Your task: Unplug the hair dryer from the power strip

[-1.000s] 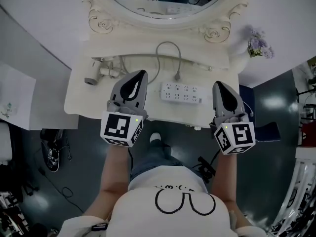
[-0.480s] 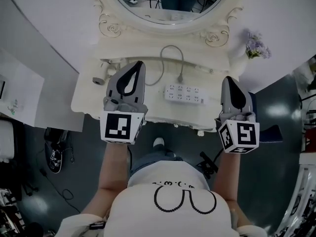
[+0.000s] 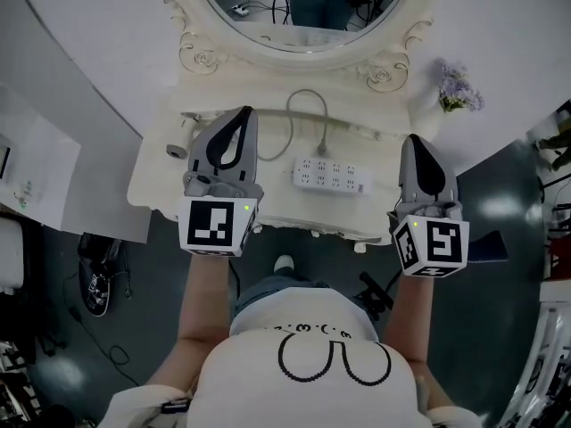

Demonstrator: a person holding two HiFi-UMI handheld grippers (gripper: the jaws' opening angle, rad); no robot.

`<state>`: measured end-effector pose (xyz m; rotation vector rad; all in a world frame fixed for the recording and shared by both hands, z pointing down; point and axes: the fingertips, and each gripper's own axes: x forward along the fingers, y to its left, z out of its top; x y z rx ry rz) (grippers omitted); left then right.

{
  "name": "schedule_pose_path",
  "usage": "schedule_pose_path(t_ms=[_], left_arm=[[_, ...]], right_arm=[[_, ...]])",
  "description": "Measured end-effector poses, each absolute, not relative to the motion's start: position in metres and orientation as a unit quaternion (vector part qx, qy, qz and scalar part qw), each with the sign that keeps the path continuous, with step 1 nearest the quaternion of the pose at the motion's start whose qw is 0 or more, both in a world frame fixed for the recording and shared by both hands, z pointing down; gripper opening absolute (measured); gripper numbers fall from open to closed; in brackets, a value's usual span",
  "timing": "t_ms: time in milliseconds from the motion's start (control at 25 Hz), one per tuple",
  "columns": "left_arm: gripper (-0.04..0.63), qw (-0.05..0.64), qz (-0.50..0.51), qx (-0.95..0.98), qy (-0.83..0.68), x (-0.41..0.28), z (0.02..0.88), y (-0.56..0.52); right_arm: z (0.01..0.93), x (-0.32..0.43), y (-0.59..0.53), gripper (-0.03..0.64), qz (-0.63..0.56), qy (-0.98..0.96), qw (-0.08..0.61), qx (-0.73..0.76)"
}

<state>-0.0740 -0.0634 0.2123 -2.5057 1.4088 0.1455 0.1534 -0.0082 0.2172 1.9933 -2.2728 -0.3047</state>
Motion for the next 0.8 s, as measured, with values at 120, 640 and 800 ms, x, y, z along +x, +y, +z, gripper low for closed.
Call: schedule_pose_path(t_ms=[120,640,800], left_arm=[[-0.002,0.122,0.052,-0.865,0.484,-0.069,0.210,-0.063],[-0.002,0.121,0.045,-0.868,0.480,-0.062,0.214,-0.065],[-0.002,0.124,0.043,-0.867,0.480,-0.063,0.216,-0.065]], right_arm=[[0.216,0.155,-0.007,0.002,-0.102,-0.748,0.052,0.653],[0.218,0.153,-0.008,0.002,-0.102,-0.754,0.054,0.647],[0.218,0.153,-0.007,0.002,-0.101,-0.755,0.052,0.646]])
